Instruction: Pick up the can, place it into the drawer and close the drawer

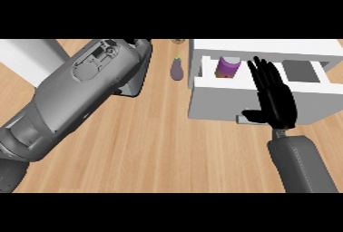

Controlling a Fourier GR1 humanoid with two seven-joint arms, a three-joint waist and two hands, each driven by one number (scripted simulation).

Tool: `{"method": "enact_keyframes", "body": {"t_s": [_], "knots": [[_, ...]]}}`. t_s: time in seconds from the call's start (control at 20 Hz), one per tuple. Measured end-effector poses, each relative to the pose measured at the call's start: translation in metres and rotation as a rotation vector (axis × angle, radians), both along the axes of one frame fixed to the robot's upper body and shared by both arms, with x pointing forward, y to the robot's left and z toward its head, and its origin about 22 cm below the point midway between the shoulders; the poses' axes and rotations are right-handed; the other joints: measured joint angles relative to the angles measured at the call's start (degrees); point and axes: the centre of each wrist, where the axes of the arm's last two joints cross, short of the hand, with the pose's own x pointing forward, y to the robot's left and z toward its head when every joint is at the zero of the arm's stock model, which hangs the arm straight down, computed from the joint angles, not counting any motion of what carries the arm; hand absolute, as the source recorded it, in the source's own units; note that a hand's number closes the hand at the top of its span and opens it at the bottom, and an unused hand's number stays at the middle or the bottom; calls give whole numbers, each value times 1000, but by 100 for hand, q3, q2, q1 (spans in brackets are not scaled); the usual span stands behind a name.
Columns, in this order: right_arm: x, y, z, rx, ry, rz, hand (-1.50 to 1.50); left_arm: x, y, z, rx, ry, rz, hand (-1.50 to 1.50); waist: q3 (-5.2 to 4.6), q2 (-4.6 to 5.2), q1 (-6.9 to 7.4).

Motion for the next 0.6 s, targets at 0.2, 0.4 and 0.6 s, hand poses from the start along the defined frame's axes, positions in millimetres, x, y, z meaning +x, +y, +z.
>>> {"method": "enact_keyframes", "body": {"t_s": [0.2,0.4,0.6], "knots": [[18,-1,-4,-38,-21,-40,-150,-5,15,-2,2,11,-5,-150,-12,-3,49],[36,-2,-6,-50,-59,-72,-150,-9,31,0,5,27,-7,-150,0,21,85],[55,-3,-4,-42,-83,-97,-150,-15,43,-6,7,40,-9,-150,31,69,112]]}}
